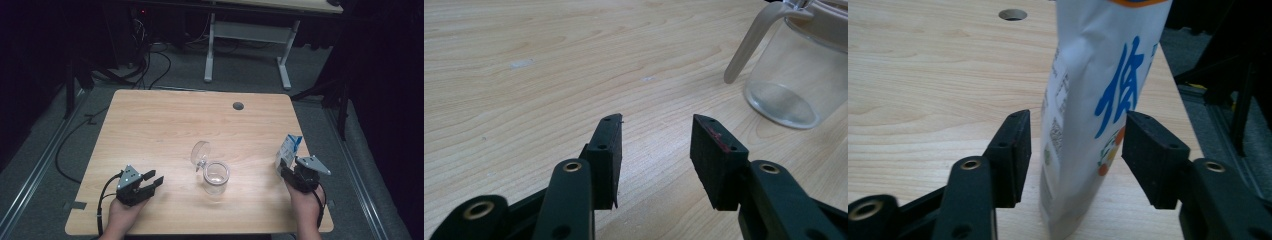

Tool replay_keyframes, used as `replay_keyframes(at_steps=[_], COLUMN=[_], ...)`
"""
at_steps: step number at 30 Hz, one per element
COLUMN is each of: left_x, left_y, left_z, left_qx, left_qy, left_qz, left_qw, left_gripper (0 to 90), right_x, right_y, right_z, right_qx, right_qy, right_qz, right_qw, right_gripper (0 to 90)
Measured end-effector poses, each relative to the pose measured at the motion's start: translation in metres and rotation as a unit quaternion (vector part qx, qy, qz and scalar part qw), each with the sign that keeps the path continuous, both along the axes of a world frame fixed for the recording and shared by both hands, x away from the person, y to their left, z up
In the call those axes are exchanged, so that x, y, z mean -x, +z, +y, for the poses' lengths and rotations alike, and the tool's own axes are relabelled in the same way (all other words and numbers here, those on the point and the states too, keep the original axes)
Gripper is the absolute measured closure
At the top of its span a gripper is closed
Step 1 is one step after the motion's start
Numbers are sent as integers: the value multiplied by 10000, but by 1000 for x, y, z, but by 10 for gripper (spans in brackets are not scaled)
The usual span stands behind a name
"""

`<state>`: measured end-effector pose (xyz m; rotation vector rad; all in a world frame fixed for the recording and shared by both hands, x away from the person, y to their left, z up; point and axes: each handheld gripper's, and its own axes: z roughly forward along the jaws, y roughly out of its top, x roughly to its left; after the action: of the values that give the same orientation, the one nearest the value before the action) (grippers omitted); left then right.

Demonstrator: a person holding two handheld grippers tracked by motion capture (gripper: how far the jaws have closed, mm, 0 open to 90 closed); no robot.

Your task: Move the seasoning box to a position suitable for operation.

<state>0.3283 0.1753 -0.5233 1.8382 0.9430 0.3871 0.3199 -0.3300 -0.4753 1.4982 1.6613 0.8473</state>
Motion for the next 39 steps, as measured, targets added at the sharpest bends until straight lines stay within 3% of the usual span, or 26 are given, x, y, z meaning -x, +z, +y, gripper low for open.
replay_keyframes(at_steps=[5,14,23,39], left_x=[-1,0,1,2], left_y=[-1,-1,-1,0], left_z=[0,1,1,1], left_qx=[-3,-34,-23,17], left_qy=[0,3,31,-8], left_qz=[0,-5,-29,-98], left_qw=[10000,10000,10000,10000], left_gripper=[562,562,561,556], right_x=[-5,-7,-7,-5], right_y=[4,7,7,16], right_z=[-3,-3,-7,-7], right_qx=[-2,-50,-218,-393], right_qy=[-82,-90,96,298], right_qz=[-33,-144,-183,-99], right_qw=[10000,9998,9995,9987], right_gripper=[558,640,886,900])
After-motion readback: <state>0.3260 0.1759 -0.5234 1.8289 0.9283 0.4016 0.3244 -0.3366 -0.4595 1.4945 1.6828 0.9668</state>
